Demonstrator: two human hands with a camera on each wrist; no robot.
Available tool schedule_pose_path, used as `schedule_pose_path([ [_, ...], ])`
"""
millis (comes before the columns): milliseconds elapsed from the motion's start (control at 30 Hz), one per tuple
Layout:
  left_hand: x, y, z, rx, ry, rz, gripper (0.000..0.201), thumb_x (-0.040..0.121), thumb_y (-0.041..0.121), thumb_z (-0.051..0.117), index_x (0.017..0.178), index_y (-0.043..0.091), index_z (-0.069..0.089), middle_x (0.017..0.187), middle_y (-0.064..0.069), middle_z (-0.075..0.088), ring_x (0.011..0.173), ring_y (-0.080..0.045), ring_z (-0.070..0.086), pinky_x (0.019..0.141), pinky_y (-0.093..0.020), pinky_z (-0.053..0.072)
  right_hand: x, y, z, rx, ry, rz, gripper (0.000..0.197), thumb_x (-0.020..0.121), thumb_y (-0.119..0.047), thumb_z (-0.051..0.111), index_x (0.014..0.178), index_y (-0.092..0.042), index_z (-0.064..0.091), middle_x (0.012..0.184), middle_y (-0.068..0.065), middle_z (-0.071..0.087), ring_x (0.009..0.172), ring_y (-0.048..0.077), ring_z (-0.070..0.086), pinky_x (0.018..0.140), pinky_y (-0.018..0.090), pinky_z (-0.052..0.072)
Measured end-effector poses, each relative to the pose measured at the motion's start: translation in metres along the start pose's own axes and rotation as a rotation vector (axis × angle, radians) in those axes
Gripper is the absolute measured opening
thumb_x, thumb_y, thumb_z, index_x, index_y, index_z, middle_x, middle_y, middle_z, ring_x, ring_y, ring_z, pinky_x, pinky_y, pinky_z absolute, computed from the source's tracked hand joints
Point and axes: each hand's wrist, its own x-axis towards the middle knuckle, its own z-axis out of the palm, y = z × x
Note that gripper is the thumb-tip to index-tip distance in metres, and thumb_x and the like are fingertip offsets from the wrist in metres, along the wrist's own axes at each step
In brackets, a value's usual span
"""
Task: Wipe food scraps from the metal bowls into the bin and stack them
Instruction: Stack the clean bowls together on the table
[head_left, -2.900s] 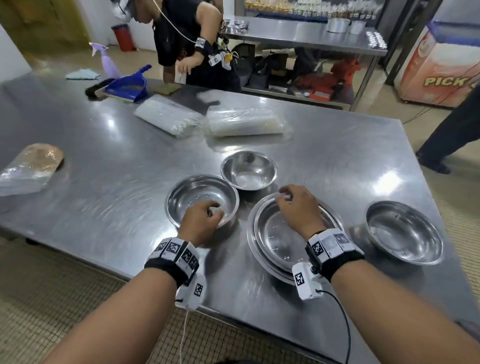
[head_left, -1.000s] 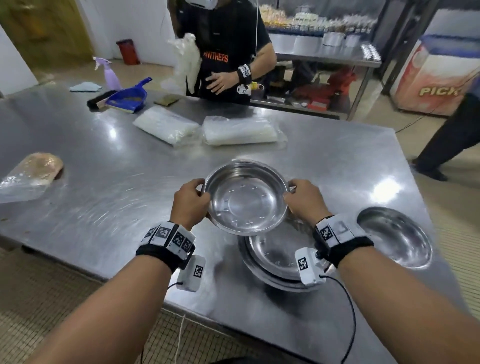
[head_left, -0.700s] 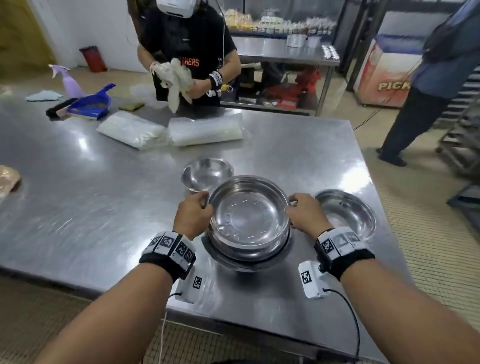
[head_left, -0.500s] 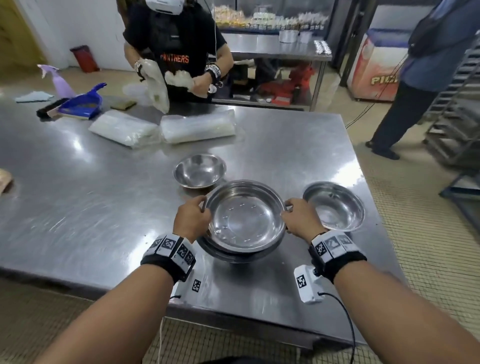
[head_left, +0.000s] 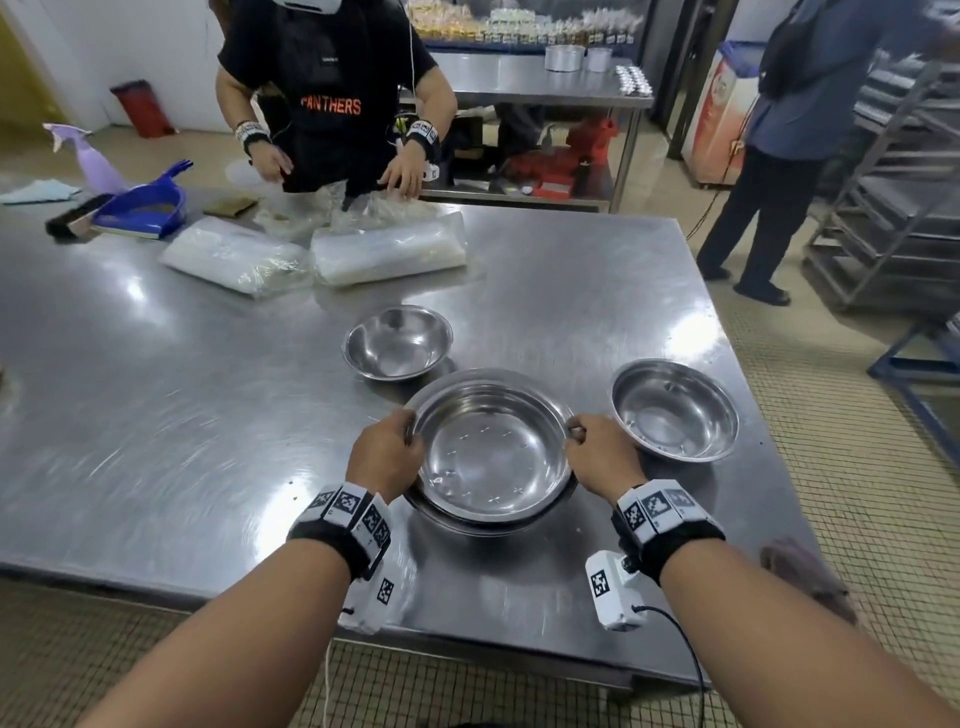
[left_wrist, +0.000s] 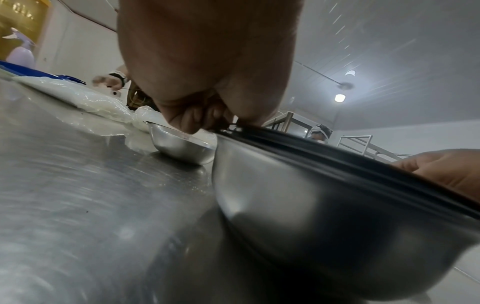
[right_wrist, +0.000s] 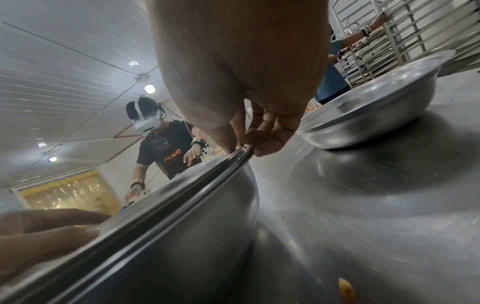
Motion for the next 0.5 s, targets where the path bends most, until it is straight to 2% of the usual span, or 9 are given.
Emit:
schedule_pose_path([
  [133, 0.008, -0.004, -0.002, 0.003, 0.008, 0.045, 0.029, 0.101, 0.019, 0.062, 0.128, 0.014, 0.071, 0.11, -0.012, 0.077, 0.1, -0.033, 0.069, 0.079, -0.031, 0.046, 0.001, 0.0, 0.006, 0.027, 0.035, 0.001, 0.025, 0.092, -0.018, 0.059, 0.114, -0.02, 0.069, 0.107, 0.002, 0.069, 0.096, 0.024, 0.066, 0.092, 0.044, 0.055],
  [200, 0.013, -0.007, -0.002, -0.005, 0.013, 0.057, 0.031, 0.101, 0.022, 0.064, 0.13, 0.015, 0.072, 0.115, -0.01, 0.077, 0.104, -0.032, 0.07, 0.086, -0.034, 0.05, 0.004, 0.001, 0.01, 0.036, 0.064, 0.007, 0.029, 0.092, -0.021, 0.059, 0.119, -0.022, 0.068, 0.11, 0.002, 0.068, 0.097, 0.024, 0.065, 0.093, 0.043, 0.055],
  [300, 0.019, -0.01, -0.002, -0.027, 0.016, 0.069, 0.031, 0.099, 0.027, 0.068, 0.128, 0.018, 0.074, 0.116, -0.008, 0.077, 0.106, -0.031, 0.07, 0.091, -0.038, 0.053, 0.007, 0.003, 0.016, 0.027, 0.141, 0.005, 0.029, 0.089, -0.031, 0.057, 0.115, -0.028, 0.068, 0.105, -0.001, 0.064, 0.094, 0.023, 0.063, 0.091, 0.044, 0.055],
  [367, 0.023, -0.012, -0.002, -0.054, 0.019, 0.082, 0.029, 0.097, 0.028, 0.071, 0.124, 0.017, 0.076, 0.109, -0.01, 0.078, 0.102, -0.032, 0.071, 0.09, -0.041, 0.054, 0.008, 0.003, 0.021, 0.035, 0.186, 0.002, 0.026, 0.091, -0.028, 0.059, 0.115, -0.024, 0.068, 0.106, 0.001, 0.062, 0.098, 0.024, 0.061, 0.093, 0.045, 0.053],
  [500, 0.029, -0.018, -0.003, -0.103, 0.003, 0.104, 0.03, 0.094, 0.026, 0.075, 0.122, 0.016, 0.077, 0.103, -0.01, 0.079, 0.094, -0.028, 0.07, 0.087, -0.039, 0.055, 0.007, 0.004, 0.028, 0.11, 0.224, 0.002, 0.022, 0.094, -0.02, 0.064, 0.115, -0.018, 0.067, 0.105, 0.001, 0.062, 0.098, 0.022, 0.061, 0.093, 0.047, 0.053],
])
